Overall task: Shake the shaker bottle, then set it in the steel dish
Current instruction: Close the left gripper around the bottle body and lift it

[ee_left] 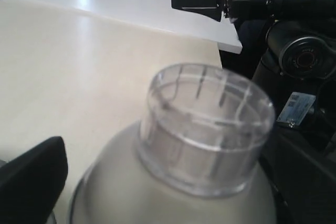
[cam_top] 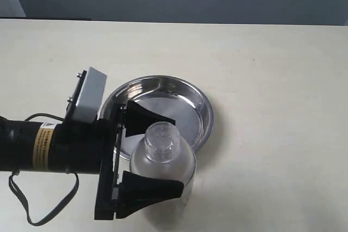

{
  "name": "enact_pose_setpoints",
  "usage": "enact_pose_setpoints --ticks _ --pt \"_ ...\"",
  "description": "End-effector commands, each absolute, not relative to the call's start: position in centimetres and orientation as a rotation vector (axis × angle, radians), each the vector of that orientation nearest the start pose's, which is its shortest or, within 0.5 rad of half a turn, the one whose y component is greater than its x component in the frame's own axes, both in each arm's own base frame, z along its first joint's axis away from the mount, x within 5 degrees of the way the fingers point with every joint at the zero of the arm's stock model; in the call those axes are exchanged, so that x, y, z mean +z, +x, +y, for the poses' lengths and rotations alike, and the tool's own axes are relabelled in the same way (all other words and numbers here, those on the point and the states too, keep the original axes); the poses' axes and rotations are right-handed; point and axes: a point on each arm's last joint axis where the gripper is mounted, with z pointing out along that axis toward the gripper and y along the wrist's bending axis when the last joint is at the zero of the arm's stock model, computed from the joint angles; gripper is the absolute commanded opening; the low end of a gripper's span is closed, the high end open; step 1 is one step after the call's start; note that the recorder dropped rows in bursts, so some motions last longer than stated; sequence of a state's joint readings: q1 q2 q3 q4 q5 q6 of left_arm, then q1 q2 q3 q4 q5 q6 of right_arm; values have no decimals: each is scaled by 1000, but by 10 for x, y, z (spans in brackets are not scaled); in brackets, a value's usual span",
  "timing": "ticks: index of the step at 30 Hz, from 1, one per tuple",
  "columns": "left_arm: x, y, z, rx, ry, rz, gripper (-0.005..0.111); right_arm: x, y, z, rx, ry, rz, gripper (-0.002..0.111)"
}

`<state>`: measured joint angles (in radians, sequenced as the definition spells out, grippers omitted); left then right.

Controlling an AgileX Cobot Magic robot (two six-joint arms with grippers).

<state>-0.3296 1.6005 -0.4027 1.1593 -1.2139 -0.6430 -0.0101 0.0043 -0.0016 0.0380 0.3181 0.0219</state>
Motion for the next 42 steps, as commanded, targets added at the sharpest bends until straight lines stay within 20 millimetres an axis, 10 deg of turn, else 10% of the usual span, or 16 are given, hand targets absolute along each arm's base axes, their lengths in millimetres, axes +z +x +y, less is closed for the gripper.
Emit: enact_pose_setpoints --ticks 1,42 --pt "163 185 -149 -1162 1055 1576 105 185 54 1 42 48 1790 -1" --pt "109 196 -159 -1146 1036 1715 105 185 54 1 42 48 1790 -1"
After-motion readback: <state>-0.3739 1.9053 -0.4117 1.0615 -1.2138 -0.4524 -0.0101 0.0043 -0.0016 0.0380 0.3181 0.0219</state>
